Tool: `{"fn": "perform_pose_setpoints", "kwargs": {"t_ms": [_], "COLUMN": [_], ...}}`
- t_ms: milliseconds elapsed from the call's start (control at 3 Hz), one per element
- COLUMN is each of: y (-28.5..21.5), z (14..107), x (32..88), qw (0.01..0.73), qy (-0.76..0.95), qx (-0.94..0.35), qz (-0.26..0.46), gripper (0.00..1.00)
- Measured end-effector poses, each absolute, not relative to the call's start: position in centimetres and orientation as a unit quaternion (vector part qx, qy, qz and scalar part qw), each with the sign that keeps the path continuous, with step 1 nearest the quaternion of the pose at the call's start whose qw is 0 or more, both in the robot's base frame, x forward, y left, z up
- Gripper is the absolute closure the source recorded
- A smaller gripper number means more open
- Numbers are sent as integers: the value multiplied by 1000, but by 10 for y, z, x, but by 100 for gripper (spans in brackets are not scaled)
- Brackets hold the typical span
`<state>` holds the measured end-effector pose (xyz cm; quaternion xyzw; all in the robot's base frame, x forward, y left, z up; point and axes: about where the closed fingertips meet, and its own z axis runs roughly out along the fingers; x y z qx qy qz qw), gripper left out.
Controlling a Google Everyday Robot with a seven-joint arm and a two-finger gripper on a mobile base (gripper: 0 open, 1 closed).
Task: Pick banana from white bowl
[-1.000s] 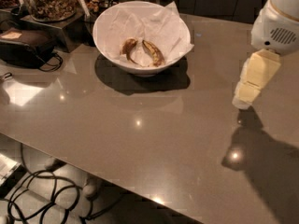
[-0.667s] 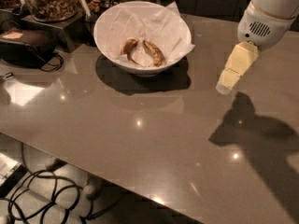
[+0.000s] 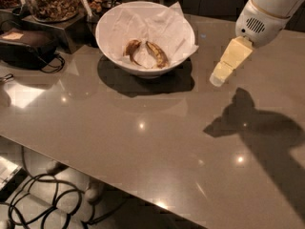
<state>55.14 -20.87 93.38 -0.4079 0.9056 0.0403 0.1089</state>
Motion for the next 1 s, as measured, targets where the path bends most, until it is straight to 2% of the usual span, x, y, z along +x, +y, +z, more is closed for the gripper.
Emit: {"fn": "perform_pose_setpoints", "kwargs": {"t_ms": [333, 667, 1000], "y": [-167, -164, -154], "z": [930, 933, 931], "x": [621, 632, 637], "qw": [101, 122, 136], "qy": [930, 928, 936], "qx": [-348, -348, -313], "qz": [61, 60, 91], "gripper": [0, 0, 0]}}
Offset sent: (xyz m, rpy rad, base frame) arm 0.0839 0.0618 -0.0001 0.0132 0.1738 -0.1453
